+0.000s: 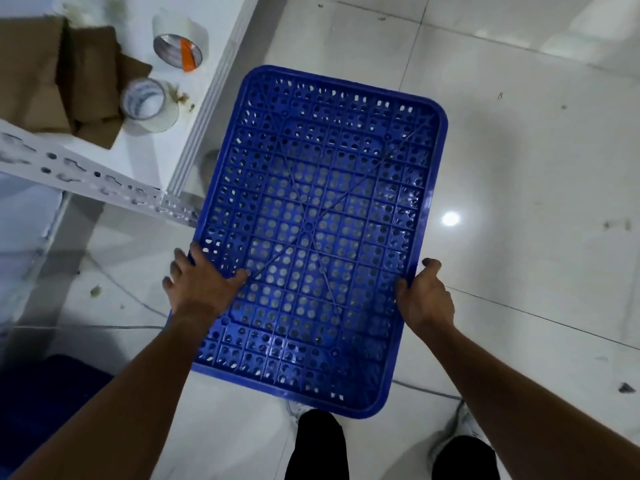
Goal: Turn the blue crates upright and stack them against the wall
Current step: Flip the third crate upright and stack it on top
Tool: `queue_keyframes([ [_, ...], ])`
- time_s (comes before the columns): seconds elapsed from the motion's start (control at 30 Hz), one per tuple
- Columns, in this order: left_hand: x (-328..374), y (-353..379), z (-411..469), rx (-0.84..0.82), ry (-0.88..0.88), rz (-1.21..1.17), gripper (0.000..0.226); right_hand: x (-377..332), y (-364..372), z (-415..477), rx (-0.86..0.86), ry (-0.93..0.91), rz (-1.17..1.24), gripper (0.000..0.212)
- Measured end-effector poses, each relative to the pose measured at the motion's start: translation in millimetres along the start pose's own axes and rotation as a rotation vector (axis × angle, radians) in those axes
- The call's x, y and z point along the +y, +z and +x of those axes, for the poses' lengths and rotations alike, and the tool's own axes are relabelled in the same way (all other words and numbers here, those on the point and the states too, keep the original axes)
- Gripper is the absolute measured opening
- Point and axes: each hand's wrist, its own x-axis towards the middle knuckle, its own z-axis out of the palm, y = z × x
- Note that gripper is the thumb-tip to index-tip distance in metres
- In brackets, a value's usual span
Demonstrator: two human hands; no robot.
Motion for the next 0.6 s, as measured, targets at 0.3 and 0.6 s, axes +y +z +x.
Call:
queue_keyframes([
  [0.3, 17.1, -11.8, 2.0, -0.174, -0.146, -0.099, 0.122, 6.9, -22.8, 12.8, -0.044, 0.068, -0.043, 0.03],
  [0.6, 99.4, -0.5, -70.0, -0.164, -0.063, -0.223, 0.143, 74.3, -121.9, 33.1, -0.025, 0.149, -0.173, 0.04],
])
